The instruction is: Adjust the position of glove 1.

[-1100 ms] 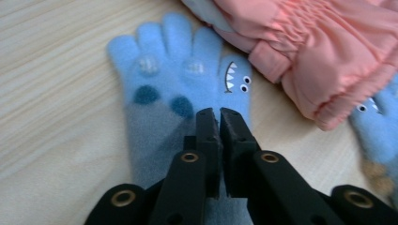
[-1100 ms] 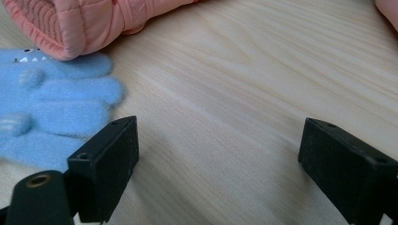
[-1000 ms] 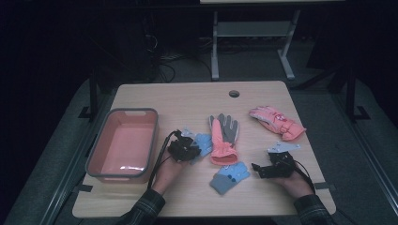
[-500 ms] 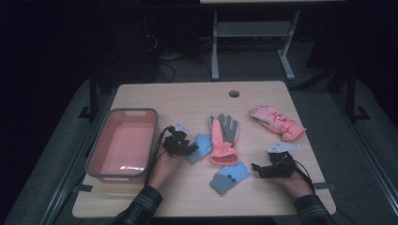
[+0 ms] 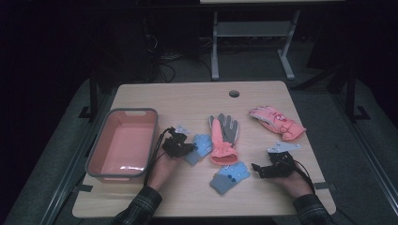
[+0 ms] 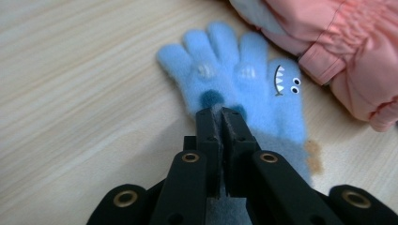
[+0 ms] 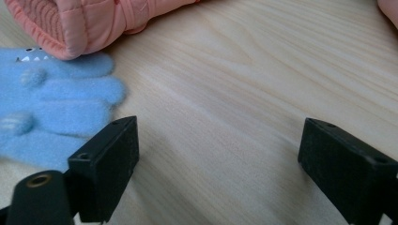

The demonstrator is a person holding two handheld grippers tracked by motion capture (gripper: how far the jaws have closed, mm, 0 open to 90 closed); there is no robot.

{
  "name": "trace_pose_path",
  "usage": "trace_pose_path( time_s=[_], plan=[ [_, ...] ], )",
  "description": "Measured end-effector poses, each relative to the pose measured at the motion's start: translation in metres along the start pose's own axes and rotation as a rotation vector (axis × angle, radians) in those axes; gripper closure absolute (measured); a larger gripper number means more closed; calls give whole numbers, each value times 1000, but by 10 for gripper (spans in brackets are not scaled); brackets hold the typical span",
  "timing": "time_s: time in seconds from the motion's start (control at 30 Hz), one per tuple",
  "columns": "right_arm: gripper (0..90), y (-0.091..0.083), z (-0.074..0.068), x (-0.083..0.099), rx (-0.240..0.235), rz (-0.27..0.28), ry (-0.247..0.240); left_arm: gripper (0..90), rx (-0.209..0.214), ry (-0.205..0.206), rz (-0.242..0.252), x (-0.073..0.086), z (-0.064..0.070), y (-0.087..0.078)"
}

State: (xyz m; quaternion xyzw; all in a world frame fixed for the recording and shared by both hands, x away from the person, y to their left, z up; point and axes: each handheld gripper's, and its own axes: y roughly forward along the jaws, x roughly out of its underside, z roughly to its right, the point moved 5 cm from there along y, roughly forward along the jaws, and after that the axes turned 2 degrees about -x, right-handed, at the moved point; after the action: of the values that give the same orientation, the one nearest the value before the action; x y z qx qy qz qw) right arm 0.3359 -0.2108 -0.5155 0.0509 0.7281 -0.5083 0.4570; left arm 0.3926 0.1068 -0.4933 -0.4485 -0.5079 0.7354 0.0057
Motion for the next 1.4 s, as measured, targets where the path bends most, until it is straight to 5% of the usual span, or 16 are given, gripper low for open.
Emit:
trace_pose_path(
  time_s=[0.23, 0.37, 0.57, 1.1, 1.2, 1.4],
  plan=[
    [386, -8, -8, -3, -34, -19, 3, 871, 36, -34, 46, -4, 3, -13],
    [654, -18, -17, -7, -85, 1, -17, 871, 29, -28, 59, -8, 10, -20],
    [883, -25, -30, -11, -157, 1, -51, 872, 32, -6, 78, -11, 20, -31],
    [898, -18, -73, -20, -311, 17, -139, 872, 67, 37, 110, 0, 36, -62],
    [898, -6, -89, -24, -346, -6, -166, 872, 73, 38, 104, 5, 37, -63],
    [899, 13, -98, -22, -349, -64, -203, 872, 77, 34, 94, 15, 40, -65]
  ],
)
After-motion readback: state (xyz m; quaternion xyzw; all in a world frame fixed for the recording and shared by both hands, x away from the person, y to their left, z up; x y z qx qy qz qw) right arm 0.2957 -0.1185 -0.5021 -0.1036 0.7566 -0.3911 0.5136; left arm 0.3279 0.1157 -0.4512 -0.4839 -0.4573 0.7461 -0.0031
